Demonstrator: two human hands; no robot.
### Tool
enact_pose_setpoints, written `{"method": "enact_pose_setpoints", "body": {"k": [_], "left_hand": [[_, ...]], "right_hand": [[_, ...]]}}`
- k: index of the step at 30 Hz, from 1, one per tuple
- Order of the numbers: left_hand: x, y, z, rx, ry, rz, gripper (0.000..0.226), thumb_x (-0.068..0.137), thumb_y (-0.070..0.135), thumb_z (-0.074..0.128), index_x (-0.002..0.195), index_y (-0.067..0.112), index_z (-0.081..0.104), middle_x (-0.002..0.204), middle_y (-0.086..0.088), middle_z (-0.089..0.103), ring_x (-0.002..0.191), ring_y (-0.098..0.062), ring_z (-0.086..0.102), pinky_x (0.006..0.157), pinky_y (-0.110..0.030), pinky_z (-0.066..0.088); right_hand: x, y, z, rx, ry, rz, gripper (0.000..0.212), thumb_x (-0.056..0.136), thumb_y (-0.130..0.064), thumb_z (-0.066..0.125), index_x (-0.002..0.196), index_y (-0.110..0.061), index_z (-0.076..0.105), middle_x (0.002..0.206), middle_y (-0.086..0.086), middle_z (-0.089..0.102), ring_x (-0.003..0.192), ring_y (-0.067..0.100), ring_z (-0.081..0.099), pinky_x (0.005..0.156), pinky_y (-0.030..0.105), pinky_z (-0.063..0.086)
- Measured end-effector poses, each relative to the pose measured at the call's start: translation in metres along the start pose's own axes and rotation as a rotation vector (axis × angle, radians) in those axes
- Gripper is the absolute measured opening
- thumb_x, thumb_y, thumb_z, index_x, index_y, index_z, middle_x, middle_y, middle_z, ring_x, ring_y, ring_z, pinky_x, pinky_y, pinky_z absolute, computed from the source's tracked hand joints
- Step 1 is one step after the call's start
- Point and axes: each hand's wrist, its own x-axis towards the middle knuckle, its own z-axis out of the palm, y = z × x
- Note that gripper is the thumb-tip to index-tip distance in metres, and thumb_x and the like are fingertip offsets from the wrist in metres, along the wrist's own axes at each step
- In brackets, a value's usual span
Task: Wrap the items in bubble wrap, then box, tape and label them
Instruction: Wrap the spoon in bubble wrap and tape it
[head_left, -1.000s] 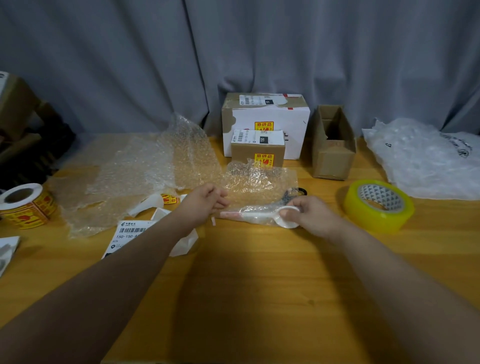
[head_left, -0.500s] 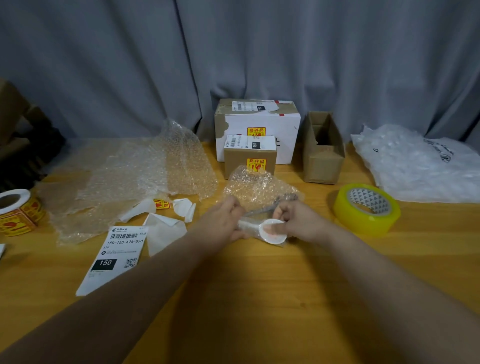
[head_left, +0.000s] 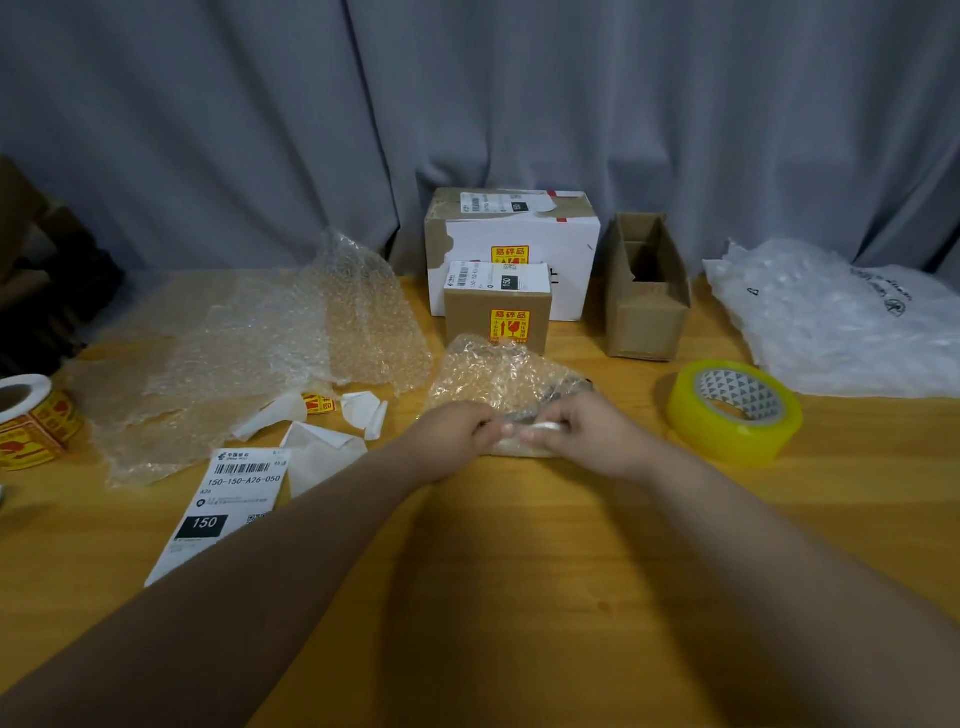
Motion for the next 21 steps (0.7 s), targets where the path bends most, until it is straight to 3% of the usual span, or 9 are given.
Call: {"method": "enact_pose_setpoints", "body": {"k": [3,7,9,11,15,18,21], "left_hand": [[-0.002,-0.002,-0.005,-0.063,0.067,-0.002,0.022,0.090,0.040,0.058,0.091,0.019,0.054,0.082,0.007,0.049,0.073,-0.010,0.048,0.065,-0.025,0.039],[-0.017,-0.025,-0.018,0.111,-0.048,0.080,0.042,0.083,0.043,0.066,0.121,0.030,0.055,0.113,0.013,0.046,0.105,-0.004,0.042,0.093,-0.024,0.034],[-0.024,-0.034,-0.027,0.111,-0.093,0.083,0.046,0.086,0.036,0.066,0.130,0.031,0.053,0.117,0.012,0.043,0.108,-0.002,0.040,0.096,-0.021,0.032],[-0.026,-0.037,-0.032,0.139,-0.059,0.100,0.037,0.090,0.034,0.061,0.126,0.027,0.058,0.115,0.010,0.048,0.103,-0.002,0.045,0.092,-0.020,0.036],[-0.025,-0.035,-0.029,0.189,0.066,0.104,0.018,0.092,0.036,0.055,0.101,0.021,0.060,0.096,0.005,0.061,0.089,-0.014,0.055,0.076,-0.027,0.042],[-0.024,-0.035,-0.026,0.181,0.033,0.096,0.019,0.093,0.034,0.054,0.092,0.016,0.058,0.094,0.000,0.057,0.087,-0.016,0.051,0.076,-0.029,0.041],[-0.025,-0.033,-0.026,0.177,0.019,0.061,0.022,0.094,0.037,0.052,0.093,0.017,0.060,0.095,0.000,0.055,0.091,-0.017,0.050,0.083,-0.032,0.041]], "right_hand": [[0.005,0.001,0.001,0.127,0.031,0.061,0.016,0.094,-0.031,0.058,0.089,-0.016,0.062,0.096,0.011,0.065,0.074,0.019,0.057,0.065,0.035,0.048],[0.009,0.002,0.013,0.129,0.087,0.157,0.017,0.099,-0.028,0.049,0.090,-0.013,0.052,0.095,0.003,0.063,0.087,0.023,0.058,0.077,0.033,0.046],[0.010,-0.001,0.013,0.077,0.104,0.178,0.020,0.099,-0.029,0.047,0.087,-0.013,0.050,0.095,0.004,0.063,0.085,0.021,0.058,0.073,0.031,0.045],[0.010,-0.003,0.012,0.020,0.111,0.175,0.023,0.098,-0.029,0.050,0.079,-0.016,0.048,0.090,0.006,0.062,0.079,0.021,0.057,0.067,0.031,0.044],[0.000,-0.003,0.008,0.041,0.088,0.124,0.044,0.080,-0.051,0.068,0.084,-0.010,0.054,0.101,0.008,0.060,0.094,0.025,0.058,0.082,0.041,0.048],[-0.011,0.001,0.009,-0.135,0.024,0.083,0.051,0.071,-0.050,0.077,0.102,-0.015,0.056,0.129,0.002,0.047,0.126,0.020,0.041,0.100,0.027,0.035],[-0.017,0.003,0.014,-0.204,0.085,0.038,0.048,0.078,-0.039,0.075,0.114,-0.014,0.056,0.134,0.005,0.041,0.130,0.019,0.034,0.094,0.017,0.025]]}}
